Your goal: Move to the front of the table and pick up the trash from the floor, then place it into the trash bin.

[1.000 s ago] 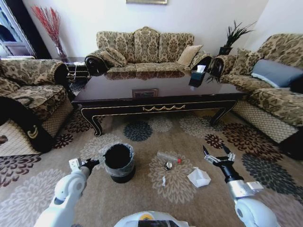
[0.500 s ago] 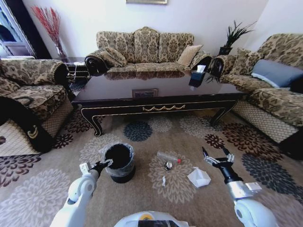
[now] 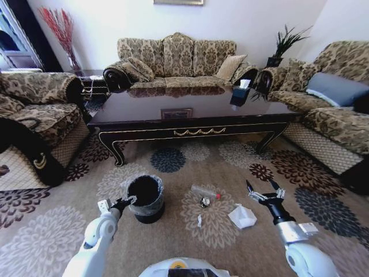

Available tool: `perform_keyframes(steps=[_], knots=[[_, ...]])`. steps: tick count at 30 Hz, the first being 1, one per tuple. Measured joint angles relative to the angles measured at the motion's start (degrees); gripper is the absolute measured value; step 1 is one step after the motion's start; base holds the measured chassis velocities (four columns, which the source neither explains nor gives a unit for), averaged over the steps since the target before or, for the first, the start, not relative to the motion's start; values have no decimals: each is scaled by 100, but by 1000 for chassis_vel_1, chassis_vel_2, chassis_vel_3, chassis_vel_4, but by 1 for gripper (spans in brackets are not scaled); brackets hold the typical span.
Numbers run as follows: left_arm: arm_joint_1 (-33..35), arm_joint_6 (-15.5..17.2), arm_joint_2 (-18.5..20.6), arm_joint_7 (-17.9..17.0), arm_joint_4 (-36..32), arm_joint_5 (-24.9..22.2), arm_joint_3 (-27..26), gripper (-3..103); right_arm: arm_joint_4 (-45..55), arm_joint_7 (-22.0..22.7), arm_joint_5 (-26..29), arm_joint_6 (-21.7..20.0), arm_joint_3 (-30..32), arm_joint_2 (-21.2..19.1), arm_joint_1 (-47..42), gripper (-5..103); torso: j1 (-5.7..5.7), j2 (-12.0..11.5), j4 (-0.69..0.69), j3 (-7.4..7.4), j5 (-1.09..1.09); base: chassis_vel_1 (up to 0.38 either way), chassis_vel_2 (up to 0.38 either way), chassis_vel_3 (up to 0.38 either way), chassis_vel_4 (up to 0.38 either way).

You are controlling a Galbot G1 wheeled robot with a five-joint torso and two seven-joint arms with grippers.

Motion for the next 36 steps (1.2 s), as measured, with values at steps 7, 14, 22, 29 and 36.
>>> perform_keyframes(steps=[7, 14, 22, 29, 36], knots=[[-14, -43, -10, 29, 38, 32, 29, 70, -32, -144, 7, 50, -8, -5, 28, 100, 0, 0, 0, 0, 0, 0, 0, 0, 0], [0, -46, 14, 36, 60, 57, 37, 42, -88, -154, 6, 59, -24, -13, 58, 100, 0, 0, -1, 0, 0, 0, 0, 0, 0], [69, -36, 30, -67, 43, 46, 2, 15, -164, -160, 3, 80, -62, -10, 78, 100, 0, 0, 0, 0, 1, 0, 0, 0, 0], [243, 29, 84, -223, -162, -6, -200, 3, -348, 5, 46, 74, -164, -96, 174, 100, 1, 0, -1, 1, -7, 0, 0, 0, 0], [482, 166, 361, -266, -862, -364, -739, 3, -670, 419, 360, -202, -448, -148, 349, 100, 1, 0, 3, 1, -2, 0, 0, 0, 0]])
